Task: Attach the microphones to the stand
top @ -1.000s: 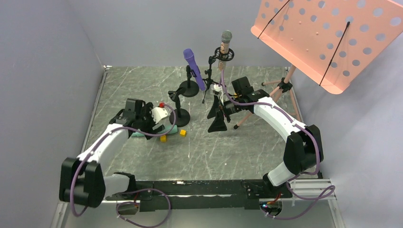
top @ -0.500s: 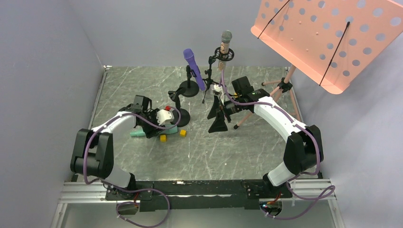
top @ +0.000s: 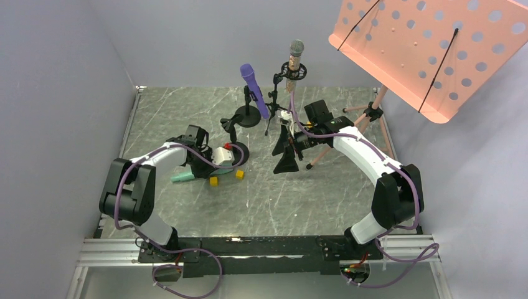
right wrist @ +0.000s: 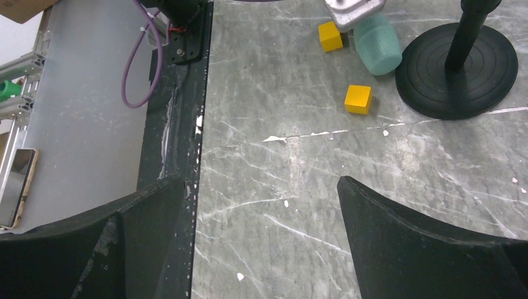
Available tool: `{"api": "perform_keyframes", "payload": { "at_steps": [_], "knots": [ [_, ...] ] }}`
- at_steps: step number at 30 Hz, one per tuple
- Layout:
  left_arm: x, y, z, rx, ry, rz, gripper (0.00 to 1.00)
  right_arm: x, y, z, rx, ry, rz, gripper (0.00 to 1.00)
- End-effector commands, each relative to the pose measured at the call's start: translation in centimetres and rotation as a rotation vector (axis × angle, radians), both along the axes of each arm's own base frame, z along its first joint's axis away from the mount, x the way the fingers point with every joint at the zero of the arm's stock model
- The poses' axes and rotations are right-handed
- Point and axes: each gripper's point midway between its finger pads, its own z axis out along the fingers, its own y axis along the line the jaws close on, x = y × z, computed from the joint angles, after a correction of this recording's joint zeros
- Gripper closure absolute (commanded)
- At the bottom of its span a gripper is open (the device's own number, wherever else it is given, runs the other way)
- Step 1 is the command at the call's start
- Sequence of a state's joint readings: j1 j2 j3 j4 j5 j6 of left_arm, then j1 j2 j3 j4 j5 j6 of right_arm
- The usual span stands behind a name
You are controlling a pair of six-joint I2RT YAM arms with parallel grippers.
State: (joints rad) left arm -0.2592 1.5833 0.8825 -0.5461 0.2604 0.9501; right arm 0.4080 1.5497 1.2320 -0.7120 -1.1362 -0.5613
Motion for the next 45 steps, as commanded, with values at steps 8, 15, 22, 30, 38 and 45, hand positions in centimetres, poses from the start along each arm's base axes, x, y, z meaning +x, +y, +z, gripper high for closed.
{"api": "perform_keyframes", "payload": {
  "at_steps": [8,15,22,30,38,45],
  "knots": [
    [0.4,-0.2,3.7,-0.003,-0.092,0.030,1.00,0.3,0.0,2.6,0.060,-0.083,0.017,0.00],
    [-1.5,-1.1,7.2,-0.084,-0.178,0.034,1.00,0.6,-0.1,2.2,0.046,-0.081,0.010,0.00],
    [-4.1,-4.0,11.9,-0.289,-0.266,0.008,1.00,0.9,-0.1,1.5,0.031,-0.077,-0.001,0.00],
    [-6.8,-10.4,22.4,-0.901,-0.328,0.049,1.00,0.8,0.1,1.1,0.043,-0.065,0.007,0.00],
    [-8.1,-14.2,29.4,-1.457,-0.236,0.110,1.00,-0.9,0.7,3.1,0.120,-0.096,0.071,0.00],
    [-8.9,-18.5,31.0,-1.575,-0.141,0.059,1.00,-1.8,1.4,6.7,0.207,-0.097,0.072,0.00]
  ]
}}
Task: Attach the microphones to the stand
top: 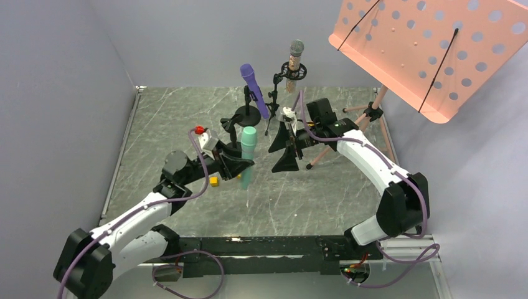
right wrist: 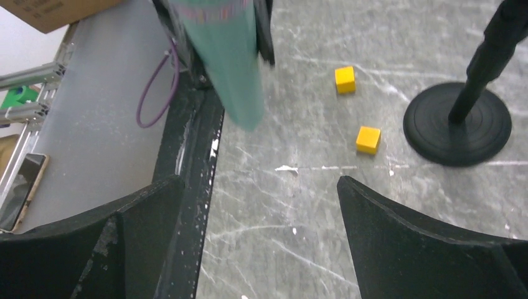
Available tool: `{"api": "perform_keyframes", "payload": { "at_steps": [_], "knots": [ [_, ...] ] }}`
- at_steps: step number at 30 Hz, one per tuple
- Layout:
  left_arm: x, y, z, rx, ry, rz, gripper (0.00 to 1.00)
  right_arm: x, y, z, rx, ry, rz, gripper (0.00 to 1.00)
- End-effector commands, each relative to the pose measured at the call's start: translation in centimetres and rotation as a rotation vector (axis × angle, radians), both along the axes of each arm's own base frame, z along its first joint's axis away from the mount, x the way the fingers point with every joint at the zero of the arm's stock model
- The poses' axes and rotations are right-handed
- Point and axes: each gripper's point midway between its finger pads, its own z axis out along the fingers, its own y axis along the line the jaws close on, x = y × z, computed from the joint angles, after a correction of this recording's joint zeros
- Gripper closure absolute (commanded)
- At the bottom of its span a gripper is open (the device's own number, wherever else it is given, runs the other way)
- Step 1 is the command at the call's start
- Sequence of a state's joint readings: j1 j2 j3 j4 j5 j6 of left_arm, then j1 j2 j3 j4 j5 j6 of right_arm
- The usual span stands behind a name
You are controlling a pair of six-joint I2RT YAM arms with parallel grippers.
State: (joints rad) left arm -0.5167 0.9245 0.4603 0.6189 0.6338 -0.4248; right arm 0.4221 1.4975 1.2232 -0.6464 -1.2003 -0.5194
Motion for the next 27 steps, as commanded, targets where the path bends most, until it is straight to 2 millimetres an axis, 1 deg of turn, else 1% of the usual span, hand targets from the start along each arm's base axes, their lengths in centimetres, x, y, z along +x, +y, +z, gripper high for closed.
{"api": "perform_keyframes", "payload": {
  "at_steps": [1,2,3,6,9,15,20,27],
  "knots": [
    [-1.2,-2.6,6.5,-0.209,-0.104,-0.066,1.00,-1.0,0.8,4.8,0.133,-0.028,0.026,0.00],
    [-1.4,-3.1,6.6,-0.217,-0.105,-0.078,1.00,-1.0,0.9,5.2,0.153,-0.032,0.029,0.00],
    [-1.4,-3.8,6.5,-0.218,-0.098,-0.092,1.00,-1.2,0.9,5.7,0.164,0.009,0.020,0.00],
    [-1.5,-5.1,6.2,-0.231,-0.088,-0.109,1.00,-1.7,1.1,6.9,0.205,0.061,0.022,0.00],
    [-1.5,-6.0,5.9,-0.246,-0.080,-0.112,1.00,-1.7,1.1,7.5,0.213,0.102,0.021,0.00],
    [-1.4,-6.8,4.8,-0.267,-0.049,-0.091,1.00,-1.7,0.9,8.5,0.241,0.146,0.023,0.00],
    [-1.7,-7.6,4.8,-0.297,-0.040,-0.088,1.00,-1.3,1.1,8.8,0.273,0.170,0.006,0.00],
    [-1.7,-8.3,4.6,-0.354,0.001,-0.081,1.00,-1.7,1.2,9.7,0.314,0.206,0.027,0.00]
  ]
}}
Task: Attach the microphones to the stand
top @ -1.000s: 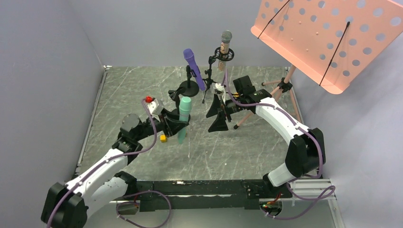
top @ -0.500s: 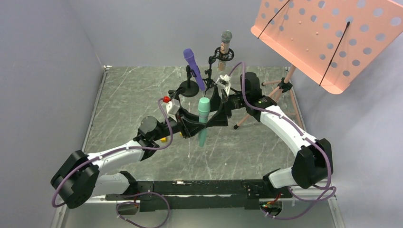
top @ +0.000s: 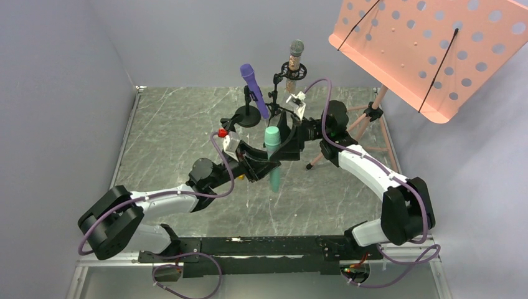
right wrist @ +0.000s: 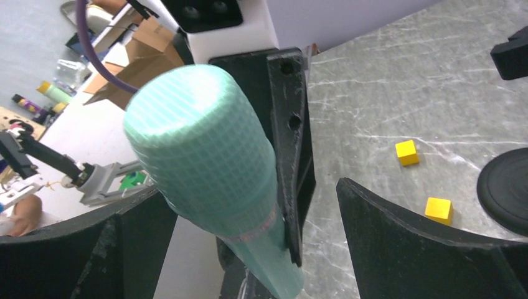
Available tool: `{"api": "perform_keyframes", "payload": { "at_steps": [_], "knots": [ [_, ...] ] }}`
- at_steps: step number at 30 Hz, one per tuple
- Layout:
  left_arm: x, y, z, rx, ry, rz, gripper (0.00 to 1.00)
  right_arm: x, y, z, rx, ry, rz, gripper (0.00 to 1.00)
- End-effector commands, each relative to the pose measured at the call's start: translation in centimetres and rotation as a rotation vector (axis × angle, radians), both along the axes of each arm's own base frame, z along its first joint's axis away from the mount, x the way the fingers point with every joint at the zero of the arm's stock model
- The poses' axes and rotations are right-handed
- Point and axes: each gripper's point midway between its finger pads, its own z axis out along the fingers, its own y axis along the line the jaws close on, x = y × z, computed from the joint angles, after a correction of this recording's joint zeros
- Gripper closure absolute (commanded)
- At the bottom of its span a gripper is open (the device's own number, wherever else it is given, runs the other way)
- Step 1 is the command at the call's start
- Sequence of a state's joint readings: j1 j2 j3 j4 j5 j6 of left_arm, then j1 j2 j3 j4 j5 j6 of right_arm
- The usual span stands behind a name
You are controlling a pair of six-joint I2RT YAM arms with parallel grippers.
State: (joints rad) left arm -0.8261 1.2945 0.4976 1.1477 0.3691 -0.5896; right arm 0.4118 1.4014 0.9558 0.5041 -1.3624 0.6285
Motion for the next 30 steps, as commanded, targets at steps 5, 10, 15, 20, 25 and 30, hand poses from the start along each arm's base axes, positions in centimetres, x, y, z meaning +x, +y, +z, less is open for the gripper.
{"api": "perform_keyframes", "payload": {
  "at_steps": [5,10,15,20,25,30],
  "knots": [
    [-0.6,-0.4,2.2,-0.110,-0.018,0.007,1.00,0.6,0.1,1.6,0.031,-0.070,-0.006,0.00],
    [-0.2,-0.6,1.3,-0.079,0.017,0.035,1.00,2.1,0.3,0.6,-0.054,-0.107,-0.074,0.00],
    [0.1,-0.5,0.7,-0.091,0.052,0.055,1.00,1.8,0.4,0.8,-0.030,-0.080,-0.058,0.00],
    [0.4,-0.1,0.9,-0.096,0.055,0.086,1.00,1.3,0.4,0.9,-0.013,-0.077,-0.030,0.02],
    [0.6,-0.2,1.0,-0.083,0.059,0.097,1.00,0.9,0.8,0.7,-0.014,-0.074,-0.009,0.02],
    [0.7,-0.5,1.1,-0.085,0.062,0.093,1.00,0.7,1.4,0.1,-0.029,-0.069,0.006,0.02]
  ]
}}
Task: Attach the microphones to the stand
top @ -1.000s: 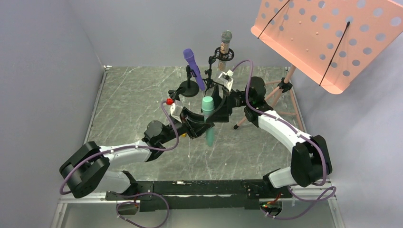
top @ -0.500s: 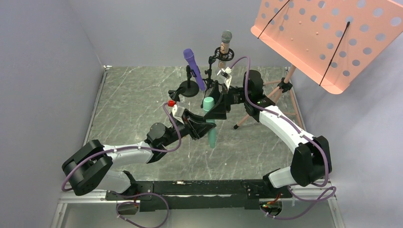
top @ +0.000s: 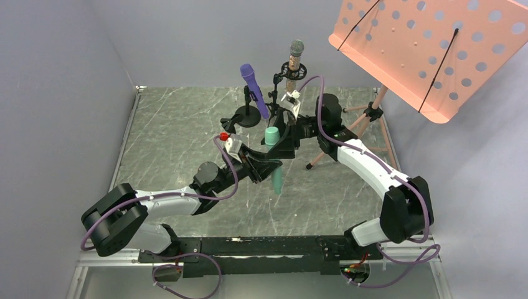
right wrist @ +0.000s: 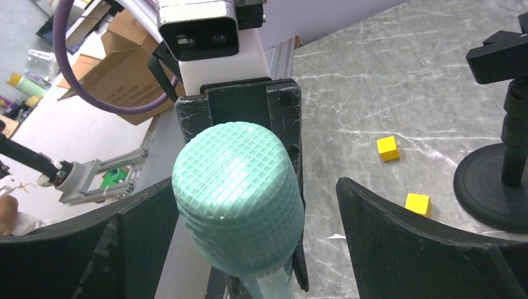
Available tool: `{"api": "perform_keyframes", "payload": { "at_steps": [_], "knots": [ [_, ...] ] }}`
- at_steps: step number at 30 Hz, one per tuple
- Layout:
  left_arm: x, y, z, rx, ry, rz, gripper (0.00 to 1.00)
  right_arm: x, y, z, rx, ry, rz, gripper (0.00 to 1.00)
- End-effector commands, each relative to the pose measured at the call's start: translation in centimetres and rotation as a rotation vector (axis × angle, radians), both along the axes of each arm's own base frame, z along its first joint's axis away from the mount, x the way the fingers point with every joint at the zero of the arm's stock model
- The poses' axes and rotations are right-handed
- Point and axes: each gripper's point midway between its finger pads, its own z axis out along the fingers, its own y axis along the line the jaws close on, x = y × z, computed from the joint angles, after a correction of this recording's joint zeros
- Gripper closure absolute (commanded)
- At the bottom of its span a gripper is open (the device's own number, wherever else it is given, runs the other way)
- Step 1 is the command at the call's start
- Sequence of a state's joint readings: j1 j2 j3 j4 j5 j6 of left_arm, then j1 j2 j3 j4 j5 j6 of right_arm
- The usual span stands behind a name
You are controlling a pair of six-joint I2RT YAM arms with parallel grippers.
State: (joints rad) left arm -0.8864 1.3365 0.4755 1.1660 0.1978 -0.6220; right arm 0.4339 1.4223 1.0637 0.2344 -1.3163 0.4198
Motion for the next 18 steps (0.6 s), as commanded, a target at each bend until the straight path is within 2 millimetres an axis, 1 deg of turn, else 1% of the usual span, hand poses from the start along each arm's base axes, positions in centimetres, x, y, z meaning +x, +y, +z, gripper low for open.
{"api": "perform_keyframes", "payload": {
  "at_steps": [1,3,7,8,10,11,12,15,16,18],
  "knots": [
    [-0.22,0.11,2.80,-0.069,-0.040,0.006,1.00,-0.38,0.60,-0.08,0.005,-0.031,0.034,0.04],
    [-0.22,0.09,2.80,-0.071,-0.038,0.006,1.00,-0.43,0.75,-0.20,0.003,-0.029,0.039,0.10],
    [-0.23,0.19,2.81,-0.069,-0.039,0.010,1.00,-0.53,0.84,-0.25,0.004,-0.024,0.053,0.29],
    [-0.24,0.21,2.82,-0.069,-0.039,0.010,1.00,-0.54,0.82,-0.21,0.005,-0.027,0.053,0.35],
    [-0.25,0.28,2.82,-0.069,-0.039,0.012,1.00,-0.55,0.83,-0.16,0.006,-0.028,0.052,0.55],
    [-0.29,0.31,2.78,-0.068,-0.038,0.012,1.00,-0.52,0.83,-0.10,0.006,-0.031,0.048,0.63],
    [-0.28,0.34,2.70,-0.068,-0.036,0.013,1.00,-0.51,0.83,-0.09,0.007,-0.033,0.047,0.68],
    [-0.30,0.51,2.56,-0.070,-0.032,0.017,1.00,-0.57,0.80,-0.09,0.007,-0.036,0.049,0.78],
    [-0.35,0.57,2.51,-0.070,-0.032,0.018,0.98,-0.59,0.79,-0.07,0.007,-0.038,0.050,0.81],
    [-0.43,0.71,2.53,-0.070,-0.028,0.018,0.84,-0.60,0.76,-0.04,0.005,-0.047,0.050,0.85]
  ]
}}
